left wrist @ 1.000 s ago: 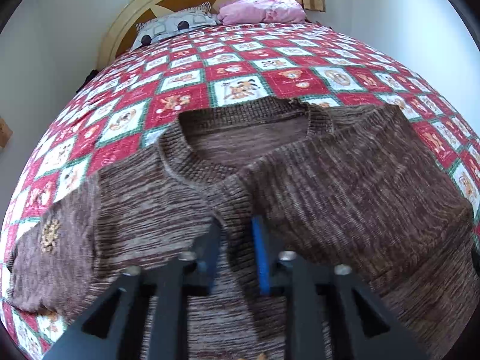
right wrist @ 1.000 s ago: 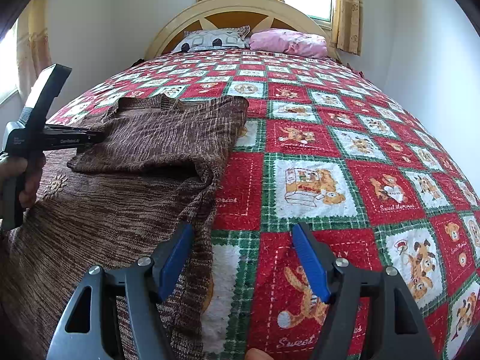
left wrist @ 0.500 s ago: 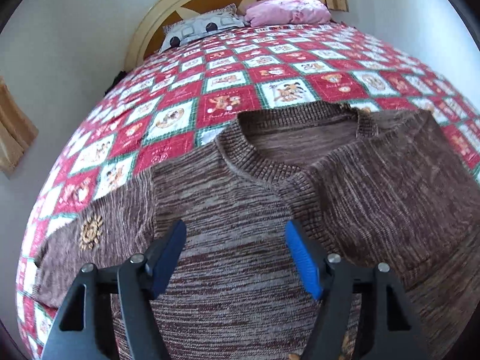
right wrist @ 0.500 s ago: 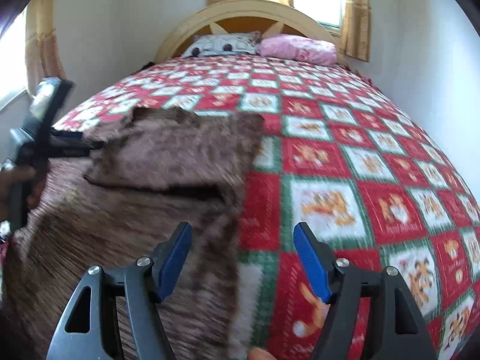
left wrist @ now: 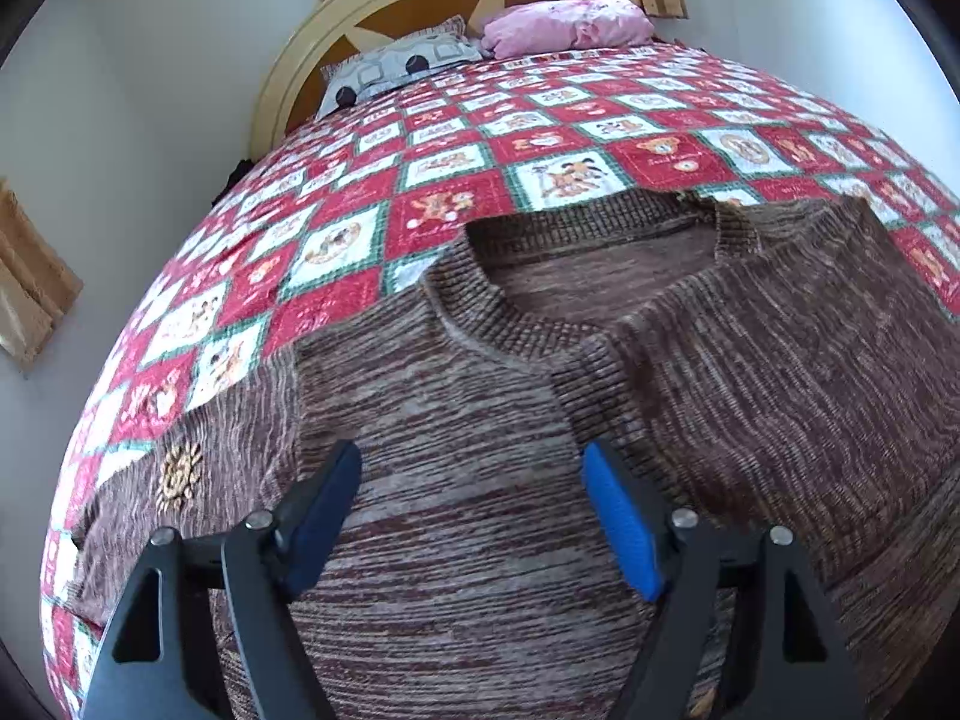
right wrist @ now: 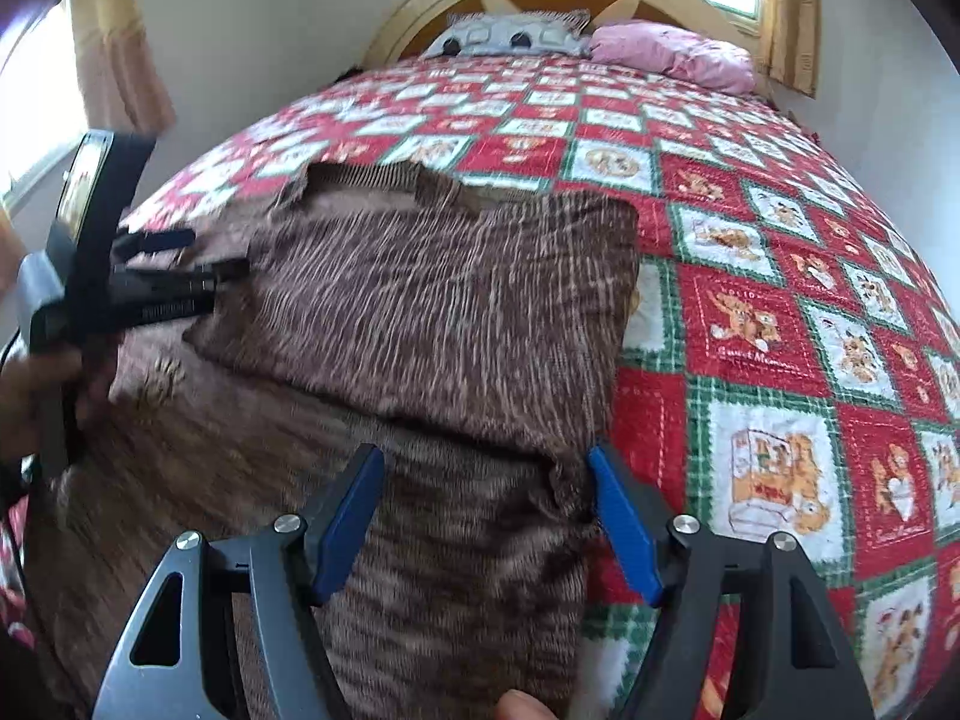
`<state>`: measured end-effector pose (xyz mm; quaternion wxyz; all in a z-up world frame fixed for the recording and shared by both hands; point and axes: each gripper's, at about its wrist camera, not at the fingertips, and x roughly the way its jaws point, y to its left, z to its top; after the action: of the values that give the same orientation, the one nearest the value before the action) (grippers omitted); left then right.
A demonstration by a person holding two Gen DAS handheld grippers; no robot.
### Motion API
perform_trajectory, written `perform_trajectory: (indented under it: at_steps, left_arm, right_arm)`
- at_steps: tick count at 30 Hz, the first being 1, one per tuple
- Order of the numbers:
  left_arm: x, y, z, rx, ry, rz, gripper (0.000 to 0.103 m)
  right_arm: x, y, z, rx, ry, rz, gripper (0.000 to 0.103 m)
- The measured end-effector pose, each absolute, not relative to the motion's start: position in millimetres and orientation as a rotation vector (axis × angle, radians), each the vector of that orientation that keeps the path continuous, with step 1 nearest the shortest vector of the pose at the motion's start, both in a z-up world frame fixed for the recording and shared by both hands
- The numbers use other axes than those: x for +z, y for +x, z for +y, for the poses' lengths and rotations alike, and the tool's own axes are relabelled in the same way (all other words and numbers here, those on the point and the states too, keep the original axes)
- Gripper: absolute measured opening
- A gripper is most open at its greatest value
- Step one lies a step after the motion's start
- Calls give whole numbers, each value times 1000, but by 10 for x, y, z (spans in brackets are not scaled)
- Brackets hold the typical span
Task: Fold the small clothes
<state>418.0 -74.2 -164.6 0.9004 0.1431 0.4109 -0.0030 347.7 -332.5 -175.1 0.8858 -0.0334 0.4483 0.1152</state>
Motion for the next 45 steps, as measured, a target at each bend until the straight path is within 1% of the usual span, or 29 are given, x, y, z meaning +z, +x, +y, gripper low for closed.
perform_trajectory:
  at_steps: [4,7,10,12,16,20,21,23,26,29,32,36,41,45]
  left_arm:
    - [-1632,4167,-645,4,289,850,79]
    - [-1605,4137,-549,13,274,843,80]
    - [-1576,4101,-435,22,261,835,85]
    - [-1553,4077,-345,28,259,831,85]
    - [-1479,4006,-95,46,239,827,85]
    - [-1439,3909,176,101,252,807,87]
    - [-1436,3887,264,120,250,806,88]
    - [-1437,3862,410,147,240,812,88]
    - [-1445,3793,659,194,212,824,88]
    - [-1455,3711,920,238,193,838,88]
    - [-1453,3596,1159,283,185,841,88]
    - [-1482,3461,1557,358,166,850,88]
    - [-1534,3317,2116,492,102,867,88]
    - [-1546,3264,2391,554,54,864,88]
  right_arm:
    - [-1478,3568,-3263,247,-51,904,71]
    - [-1394,3702,-3020,264,-55,881,71]
    - [-1561,3837,-2772,281,-49,940,71]
    - [-1754,3846,-2625,300,-54,996,71]
    - [-1814,3717,-2423,269,-200,975,71]
    - [-1713,3730,-2318,301,-189,966,71]
    - [-1630,3760,-2169,319,-200,922,71]
    - [-1613,3832,-1993,342,-192,900,71]
    - [-1687,3931,-1738,392,-140,912,71]
    - [-1900,3966,-1483,433,-158,969,71]
    - [-1933,3877,-1413,410,-194,937,71]
    - [-1827,3774,-1446,424,-160,916,71]
    - [-1741,3554,-1313,423,-235,840,71]
    - [-1726,3364,-1158,455,-307,803,71]
